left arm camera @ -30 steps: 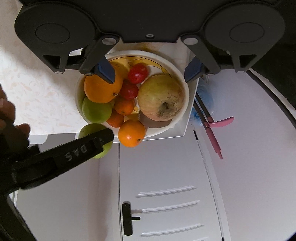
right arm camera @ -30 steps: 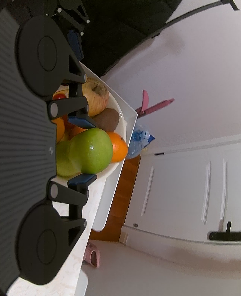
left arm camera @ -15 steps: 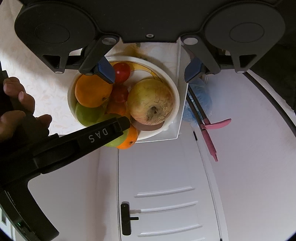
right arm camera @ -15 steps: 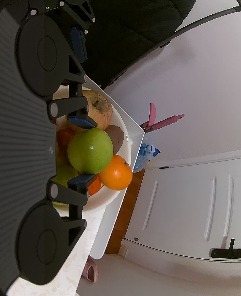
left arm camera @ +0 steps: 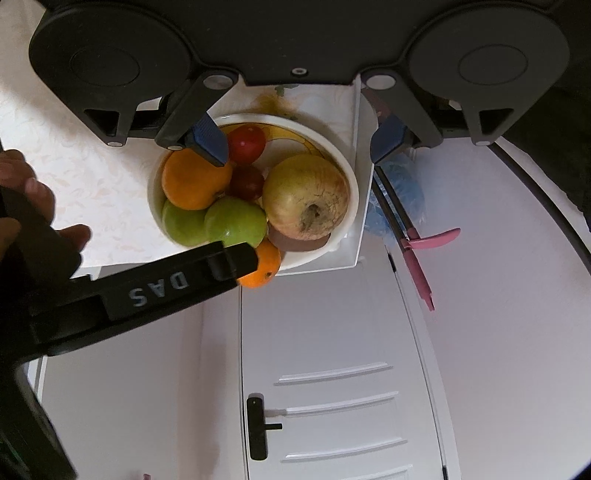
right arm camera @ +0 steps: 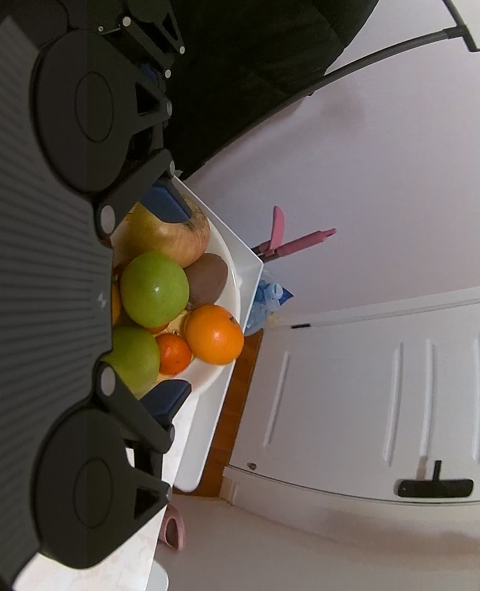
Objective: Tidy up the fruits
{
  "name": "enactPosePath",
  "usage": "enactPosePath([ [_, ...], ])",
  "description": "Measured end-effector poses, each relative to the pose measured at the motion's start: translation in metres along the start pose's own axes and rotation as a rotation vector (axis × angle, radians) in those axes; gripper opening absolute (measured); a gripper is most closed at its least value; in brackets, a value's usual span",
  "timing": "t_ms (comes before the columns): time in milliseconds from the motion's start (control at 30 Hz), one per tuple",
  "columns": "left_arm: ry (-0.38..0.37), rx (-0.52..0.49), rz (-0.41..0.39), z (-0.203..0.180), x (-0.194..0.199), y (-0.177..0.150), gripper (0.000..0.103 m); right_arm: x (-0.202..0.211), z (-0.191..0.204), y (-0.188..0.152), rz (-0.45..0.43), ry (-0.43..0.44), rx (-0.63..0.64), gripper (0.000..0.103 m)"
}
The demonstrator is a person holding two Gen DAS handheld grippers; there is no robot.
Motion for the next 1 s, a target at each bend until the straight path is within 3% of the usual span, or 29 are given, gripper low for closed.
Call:
enactPosePath([
  [300,-0.019,0.007,-0.067,-0.029,0.057,0.013,0.087,0.104,-0.021,-0.023,-0.080,-0.088,-0.066,0.103],
  [567,-0.033,0.032,-0.121,-0.061,0.121,0.014,0.088,0.199,-0.051,-0.069,-0.109,-0.205,-0.176,0.103],
  [900,-0.040,0.073,-0.164,-0.093,0.167,-0.004,0.103,0.250,-0.072,-0.138,-0.067,-0.310,-0.247,0.103],
  [1000,-0.028,0.060,-0.162,-0.103,0.171,-0.011,0.103,0.256,-0.073,-0.155,-0.073,-0.346,-0.266,0.103],
])
Point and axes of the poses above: each gripper's, at about its wrist camera, not at the fingertips, and x roughly against the way its jaws point, z to its left, y to its top, the point moved 2 cm from there along -x, roughly the way its jaws point, and after that the axes turned 12 degrees about z, right-handed, at the moved point
